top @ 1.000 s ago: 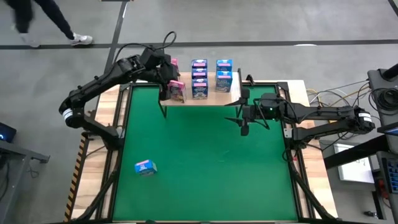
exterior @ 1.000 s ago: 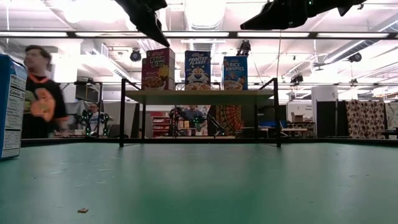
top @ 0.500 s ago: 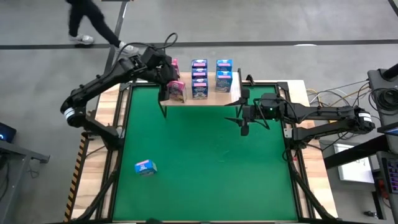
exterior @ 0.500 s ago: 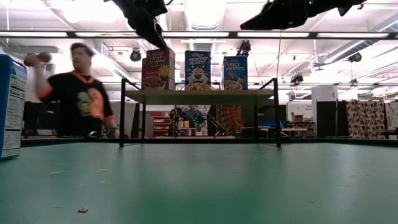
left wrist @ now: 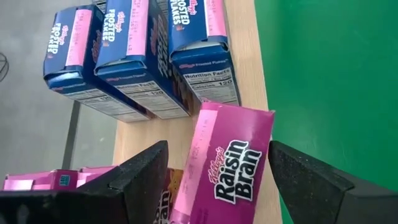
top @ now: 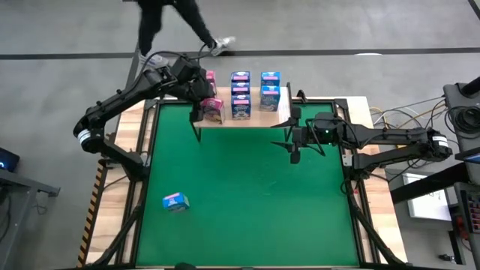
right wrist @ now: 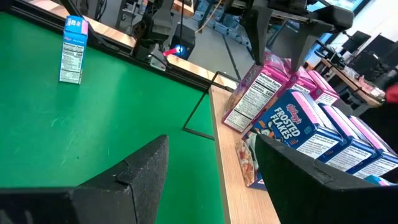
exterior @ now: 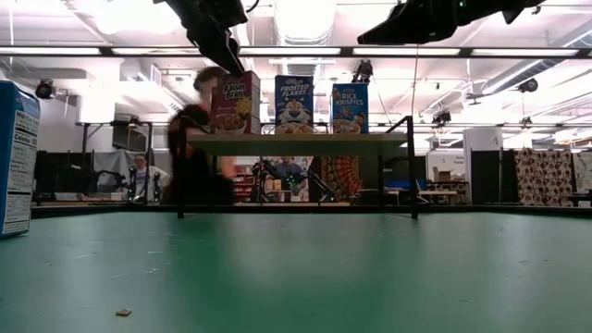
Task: Stack cereal on shelf
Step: Put the violet cereal box on the shelf aligned with the other violet cereal boxes
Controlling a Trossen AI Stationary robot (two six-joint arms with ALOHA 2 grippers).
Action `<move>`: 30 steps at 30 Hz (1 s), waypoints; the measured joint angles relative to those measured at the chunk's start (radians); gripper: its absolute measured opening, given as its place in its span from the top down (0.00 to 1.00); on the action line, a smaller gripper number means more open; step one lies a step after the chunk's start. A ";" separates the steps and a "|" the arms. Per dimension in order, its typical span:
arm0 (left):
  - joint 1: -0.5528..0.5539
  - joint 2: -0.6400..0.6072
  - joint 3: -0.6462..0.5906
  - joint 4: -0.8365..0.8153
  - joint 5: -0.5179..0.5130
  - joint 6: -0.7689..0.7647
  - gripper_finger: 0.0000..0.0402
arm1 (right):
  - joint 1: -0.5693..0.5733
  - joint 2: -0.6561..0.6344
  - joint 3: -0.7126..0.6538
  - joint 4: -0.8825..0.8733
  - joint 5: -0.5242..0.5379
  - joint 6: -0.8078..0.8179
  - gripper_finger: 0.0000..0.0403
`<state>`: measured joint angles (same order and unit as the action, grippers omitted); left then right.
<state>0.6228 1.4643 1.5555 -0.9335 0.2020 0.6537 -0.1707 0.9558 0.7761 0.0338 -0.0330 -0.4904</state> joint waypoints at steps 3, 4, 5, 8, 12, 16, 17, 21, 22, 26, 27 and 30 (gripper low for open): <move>0.002 0.001 0.000 0.001 0.000 0.000 0.35 | 0.000 0.000 0.000 0.000 0.007 0.000 0.43; 0.002 0.003 -0.001 0.002 0.000 0.000 0.35 | 0.000 0.000 0.000 0.000 0.008 0.000 0.43; 0.003 0.005 -0.004 0.003 0.000 -0.001 0.35 | 0.000 0.000 0.000 0.000 0.008 0.000 0.43; 0.003 0.016 -0.012 0.007 0.000 0.000 0.35 | 0.000 0.000 0.000 0.000 0.008 0.000 0.43; 0.003 0.024 -0.013 0.006 0.000 0.000 0.35 | 0.000 0.000 0.000 0.000 0.008 0.000 0.43; 0.003 0.025 -0.013 0.004 0.000 -0.001 0.38 | 0.000 0.000 0.000 0.000 0.008 0.000 0.43; 0.003 0.025 -0.013 0.002 0.000 -0.005 0.40 | 0.000 0.000 0.000 0.000 0.008 0.000 0.43; 0.003 0.024 -0.013 -0.007 0.000 -0.012 0.45 | 0.000 0.000 0.000 0.000 0.008 0.000 0.43; 0.003 0.024 -0.013 -0.009 0.000 -0.015 0.46 | 0.000 0.000 0.000 0.000 0.008 0.000 0.43; 0.003 0.024 -0.013 -0.009 0.000 -0.026 0.49 | 0.000 0.000 0.000 0.000 0.008 0.000 0.43; 0.003 0.024 -0.013 -0.009 0.000 -0.027 0.49 | 0.000 0.000 0.000 0.000 0.008 0.000 0.43; 0.003 0.024 -0.013 -0.010 0.000 -0.031 0.51 | 0.000 0.000 0.000 0.000 0.008 0.000 0.43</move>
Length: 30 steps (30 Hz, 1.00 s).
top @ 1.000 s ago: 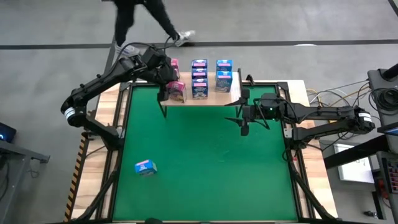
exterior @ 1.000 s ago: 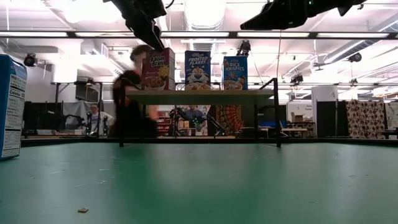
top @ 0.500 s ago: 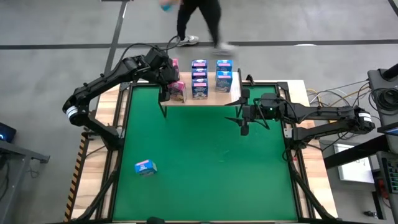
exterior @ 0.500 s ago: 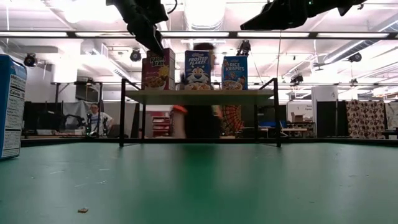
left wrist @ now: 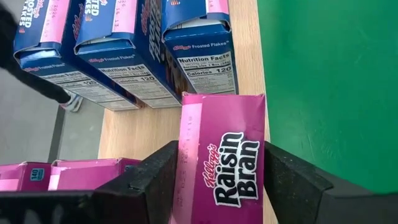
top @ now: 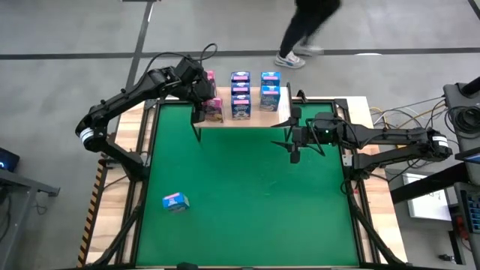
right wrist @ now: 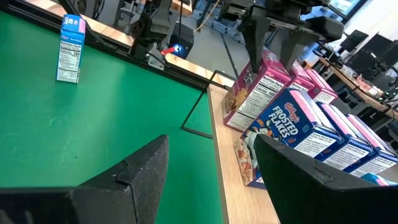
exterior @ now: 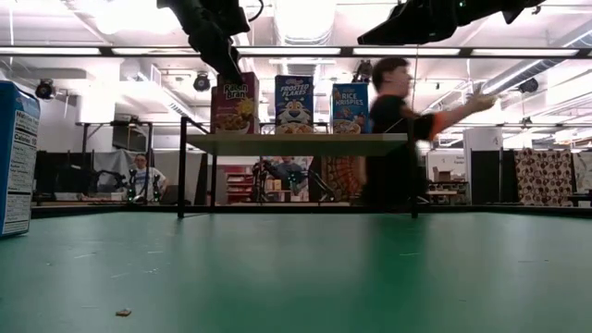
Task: Stack cereal on shelf
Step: Put the violet cereal box on the shelf aligned with the other violet cereal boxes
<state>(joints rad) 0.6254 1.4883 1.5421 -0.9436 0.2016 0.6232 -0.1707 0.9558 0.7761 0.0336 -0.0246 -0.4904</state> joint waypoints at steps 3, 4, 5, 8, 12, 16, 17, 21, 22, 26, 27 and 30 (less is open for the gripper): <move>0.000 0.000 0.000 0.000 0.000 -0.002 0.52 | 0.000 0.000 0.000 0.000 0.000 0.000 0.43; 0.000 0.000 0.000 0.000 0.000 -0.004 0.53 | 0.000 0.000 0.000 0.000 0.000 0.000 0.43; 0.000 0.000 0.000 0.000 0.000 -0.004 0.53 | 0.000 0.000 0.000 0.000 0.000 0.000 0.43; 0.000 0.000 0.000 0.000 0.000 -0.004 0.54 | 0.000 0.000 0.000 0.000 0.000 0.000 0.43; 0.000 -0.002 0.000 -0.001 0.000 -0.007 0.55 | 0.000 0.000 0.000 0.000 0.000 0.000 0.43; 0.000 -0.013 0.000 -0.011 0.000 -0.008 0.55 | 0.000 0.000 0.000 0.000 0.000 0.001 0.43; 0.000 -0.018 0.000 -0.013 0.000 -0.009 0.55 | 0.000 0.000 0.000 0.000 0.000 0.001 0.43; 0.000 -0.041 0.000 -0.027 0.000 -0.020 0.55 | 0.000 0.001 0.000 0.000 0.000 0.001 0.43; 0.000 -0.045 0.000 -0.032 0.000 -0.023 0.55 | 0.000 0.001 0.000 0.000 0.000 0.001 0.43; 0.000 -0.050 0.000 -0.065 -0.008 -0.050 0.55 | 0.000 0.001 0.000 0.000 0.000 0.003 0.43; 0.000 -0.050 0.000 -0.075 -0.018 -0.058 0.55 | 0.000 0.001 0.000 0.000 0.000 0.004 0.43; 0.000 -0.050 -0.001 -0.082 -0.052 -0.067 0.55 | 0.000 0.001 0.000 0.000 0.000 0.008 0.43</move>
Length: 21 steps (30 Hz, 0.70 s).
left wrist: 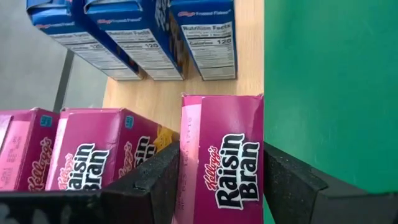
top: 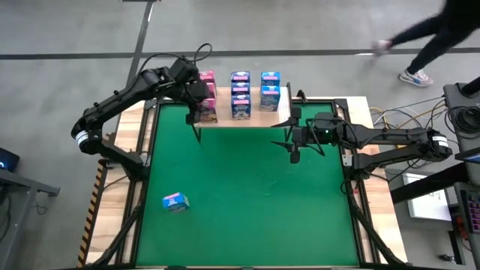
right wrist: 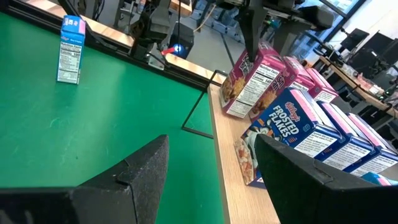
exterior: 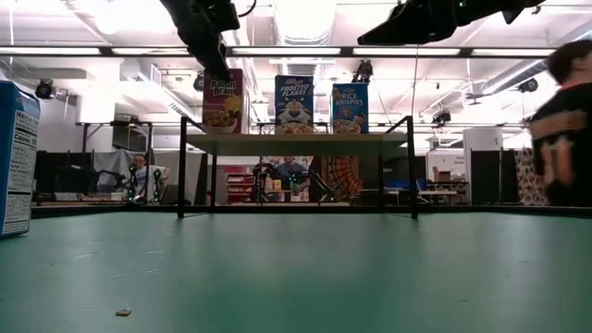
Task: Stack cereal on shelf
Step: Put the violet cereal box on the shelf aligned with the other violet cereal boxes
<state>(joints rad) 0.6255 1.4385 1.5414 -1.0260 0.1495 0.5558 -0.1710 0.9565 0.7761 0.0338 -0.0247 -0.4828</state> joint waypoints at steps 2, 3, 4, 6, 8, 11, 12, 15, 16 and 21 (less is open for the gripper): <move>0.001 0.001 0.000 0.000 -0.002 0.000 0.55 | 0.000 0.000 0.000 0.000 0.000 0.000 0.43; 0.001 0.001 0.000 0.000 -0.007 -0.001 0.55 | 0.000 0.000 0.000 0.000 0.000 0.000 0.43; 0.001 0.001 0.000 0.000 -0.010 -0.006 0.55 | 0.000 0.000 0.000 0.000 0.000 0.000 0.43; 0.001 0.001 0.000 0.000 -0.010 -0.015 0.55 | 0.000 0.000 0.000 0.000 0.000 0.000 0.43; 0.001 0.001 -0.003 -0.006 -0.010 -0.015 0.55 | 0.000 0.000 0.000 0.000 0.000 0.000 0.43; 0.001 0.001 -0.010 -0.013 -0.010 -0.016 0.55 | 0.000 0.000 0.000 0.000 0.000 0.000 0.43; 0.001 0.001 -0.012 -0.013 -0.010 -0.016 0.55 | 0.000 0.000 0.000 0.000 0.000 0.000 0.43; 0.000 0.001 -0.013 -0.012 -0.010 -0.015 0.55 | 0.000 0.000 0.000 0.000 0.000 0.000 0.43; 0.000 0.001 -0.013 -0.011 -0.010 -0.015 0.55 | 0.000 0.000 0.000 0.000 0.000 0.000 0.43; 0.000 0.001 -0.014 -0.006 -0.056 -0.016 0.55 | 0.000 0.000 0.000 0.000 0.000 0.000 0.43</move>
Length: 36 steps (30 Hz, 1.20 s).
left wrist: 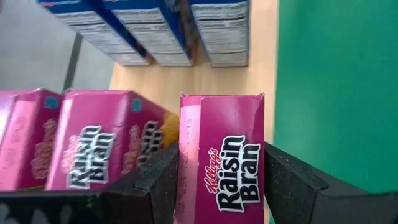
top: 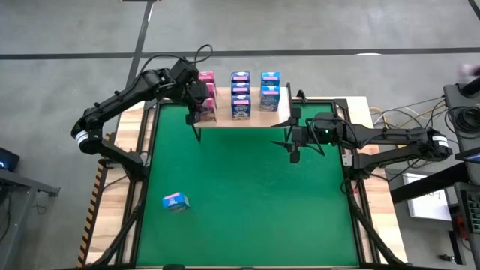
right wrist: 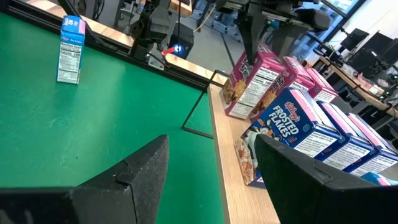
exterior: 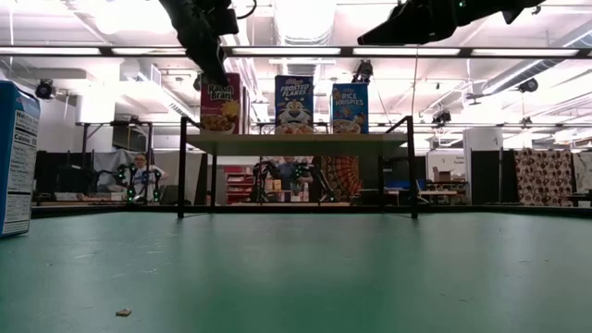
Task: Stack cereal on shelf
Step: Put the violet cereal box on the shelf aligned with the other violet cereal boxes
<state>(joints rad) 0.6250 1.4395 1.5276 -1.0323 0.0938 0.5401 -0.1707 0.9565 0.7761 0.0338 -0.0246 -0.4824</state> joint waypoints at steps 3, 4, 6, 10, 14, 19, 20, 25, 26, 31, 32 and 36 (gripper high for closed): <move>0.000 0.000 0.000 0.002 -0.010 0.002 0.55 | 0.000 0.000 0.000 0.000 0.000 0.001 0.43; 0.000 0.000 0.000 0.002 -0.011 0.003 0.55 | 0.000 0.000 0.000 0.000 0.000 0.003 0.43; 0.000 0.000 0.000 0.002 -0.013 0.004 0.55 | 0.000 0.000 0.000 0.000 0.000 0.003 0.43; 0.001 0.001 -0.001 0.000 0.027 0.016 0.54 | 0.000 0.000 0.000 0.000 0.000 0.003 0.43; 0.001 0.002 -0.001 -0.001 0.046 0.021 0.54 | 0.000 0.000 0.000 0.000 0.000 0.003 0.43; 0.001 0.002 -0.001 -0.001 0.046 0.020 0.54 | 0.000 0.000 0.000 0.000 0.000 0.003 0.43; 0.001 0.002 -0.001 -0.001 0.046 0.019 0.54 | 0.000 0.000 0.000 0.000 0.000 0.003 0.43; 0.000 0.002 -0.001 -0.001 0.046 0.006 0.54 | 0.000 0.000 0.000 0.000 0.000 0.003 0.43; 0.000 0.002 -0.001 -0.001 0.046 0.004 0.54 | 0.000 0.000 0.000 0.000 0.000 0.003 0.43; 0.000 0.002 -0.001 0.000 0.046 0.001 0.54 | 0.000 0.000 0.000 0.000 0.000 0.003 0.43; 0.000 0.002 -0.001 0.000 0.046 0.001 0.54 | 0.000 0.000 0.000 0.000 0.000 0.003 0.43; 0.000 0.002 -0.001 0.008 0.044 0.001 0.50 | 0.000 0.000 0.000 0.000 0.000 0.003 0.43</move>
<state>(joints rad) 0.6254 1.4410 1.5269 -1.0240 0.1378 0.5411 -0.1708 0.9565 0.7761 0.0339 -0.0250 -0.4789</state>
